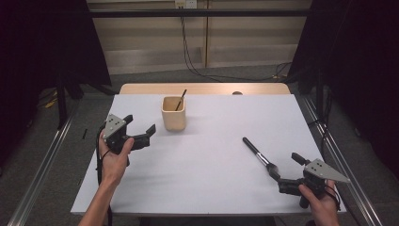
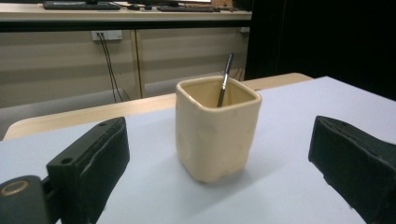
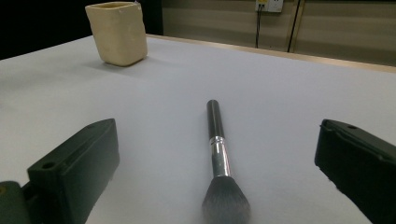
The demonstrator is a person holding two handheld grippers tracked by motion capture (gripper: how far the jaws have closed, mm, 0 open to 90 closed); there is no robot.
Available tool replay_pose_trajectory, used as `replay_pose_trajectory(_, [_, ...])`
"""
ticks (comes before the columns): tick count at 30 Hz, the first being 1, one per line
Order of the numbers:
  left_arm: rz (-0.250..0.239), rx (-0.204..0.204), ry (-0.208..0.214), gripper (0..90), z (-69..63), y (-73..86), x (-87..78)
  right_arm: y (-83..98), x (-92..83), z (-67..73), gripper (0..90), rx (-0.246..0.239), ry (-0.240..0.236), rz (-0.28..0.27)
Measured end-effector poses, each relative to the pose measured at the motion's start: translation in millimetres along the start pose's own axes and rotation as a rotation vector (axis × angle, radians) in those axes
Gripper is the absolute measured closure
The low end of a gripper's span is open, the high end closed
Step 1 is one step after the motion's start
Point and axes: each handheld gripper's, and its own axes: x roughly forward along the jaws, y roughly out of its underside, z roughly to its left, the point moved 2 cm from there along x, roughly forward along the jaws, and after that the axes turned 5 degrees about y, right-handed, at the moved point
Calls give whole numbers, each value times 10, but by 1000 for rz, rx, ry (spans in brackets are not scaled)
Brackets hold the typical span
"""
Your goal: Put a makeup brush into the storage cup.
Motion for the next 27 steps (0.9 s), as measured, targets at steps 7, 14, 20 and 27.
replay_pose_trajectory(7, [-2, -10, 37, 27, -96, 123, -174, -4, 7, 10, 0, -8, -1, 0])
replay_pose_trajectory(14, [0, -4, 21, 40, -105, 204, -383, -10, 19, 14, 0, -9, 5, 2])
replay_pose_trajectory(20, [-3, -30, 30, 39, -165, 300, -522, -13, 24, 14, 0, -10, 11, 1])
replay_pose_trajectory(27, [18, -26, 27, 38, -191, 412, -693, -11, 15, 11, 0, 0, 17, 2])
